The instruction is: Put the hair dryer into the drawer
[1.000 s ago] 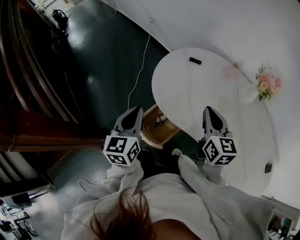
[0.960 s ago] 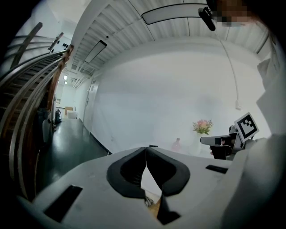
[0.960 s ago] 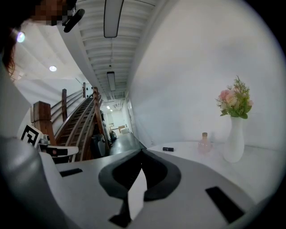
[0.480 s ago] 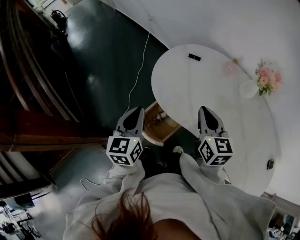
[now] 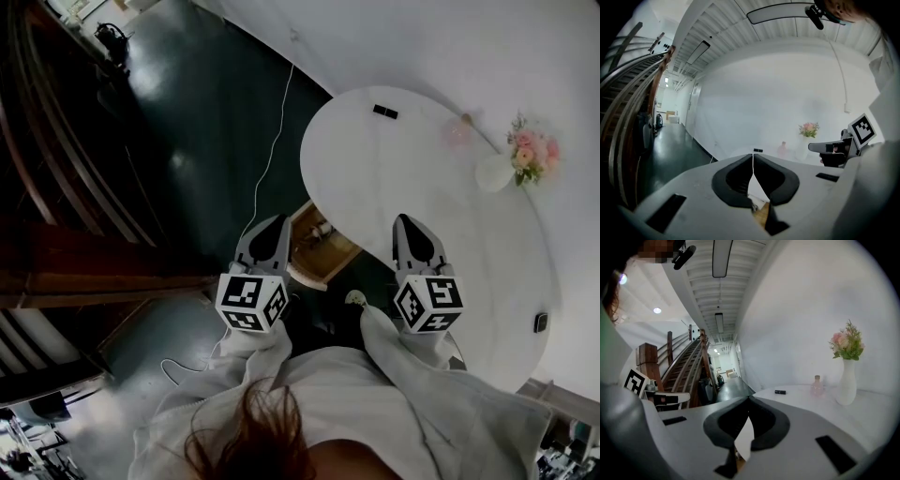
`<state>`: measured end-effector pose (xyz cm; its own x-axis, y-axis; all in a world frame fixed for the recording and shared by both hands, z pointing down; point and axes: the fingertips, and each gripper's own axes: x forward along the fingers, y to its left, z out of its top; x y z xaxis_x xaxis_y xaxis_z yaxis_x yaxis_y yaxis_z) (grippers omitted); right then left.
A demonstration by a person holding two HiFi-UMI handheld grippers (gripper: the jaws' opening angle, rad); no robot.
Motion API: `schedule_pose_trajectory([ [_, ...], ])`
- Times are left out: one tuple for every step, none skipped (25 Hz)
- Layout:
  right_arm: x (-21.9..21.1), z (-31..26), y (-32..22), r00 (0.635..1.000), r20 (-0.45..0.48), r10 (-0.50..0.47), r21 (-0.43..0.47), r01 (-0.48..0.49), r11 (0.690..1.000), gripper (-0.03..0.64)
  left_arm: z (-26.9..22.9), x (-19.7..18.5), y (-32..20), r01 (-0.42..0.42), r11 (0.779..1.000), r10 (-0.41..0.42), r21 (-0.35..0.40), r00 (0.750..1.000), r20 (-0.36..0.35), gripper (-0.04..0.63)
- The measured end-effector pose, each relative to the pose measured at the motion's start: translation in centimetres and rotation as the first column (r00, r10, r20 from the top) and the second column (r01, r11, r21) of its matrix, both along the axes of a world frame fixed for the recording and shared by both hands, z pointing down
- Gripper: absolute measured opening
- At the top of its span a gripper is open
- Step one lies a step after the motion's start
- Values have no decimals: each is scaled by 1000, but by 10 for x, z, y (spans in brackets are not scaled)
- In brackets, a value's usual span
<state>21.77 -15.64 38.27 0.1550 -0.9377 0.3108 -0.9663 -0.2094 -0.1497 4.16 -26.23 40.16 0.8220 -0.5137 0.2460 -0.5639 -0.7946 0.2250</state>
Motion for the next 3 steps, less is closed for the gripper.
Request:
schedule_pose_trajectory([
  [-2, 0, -1, 1000, -3, -4, -1, 4, 1000, 49, 0, -1, 0, 0, 1000, 0, 0, 1000, -1, 17],
  [-4, -1, -1, 1000, -6, -8, -2, 8, 1000, 49, 0, -2, 0, 0, 1000, 0, 0, 1000, -2, 17],
  [-7, -1, -2, 1000, -8, -12, -4, 12, 1000, 49, 0, -3, 0, 0, 1000, 0, 0, 1000, -3, 17],
])
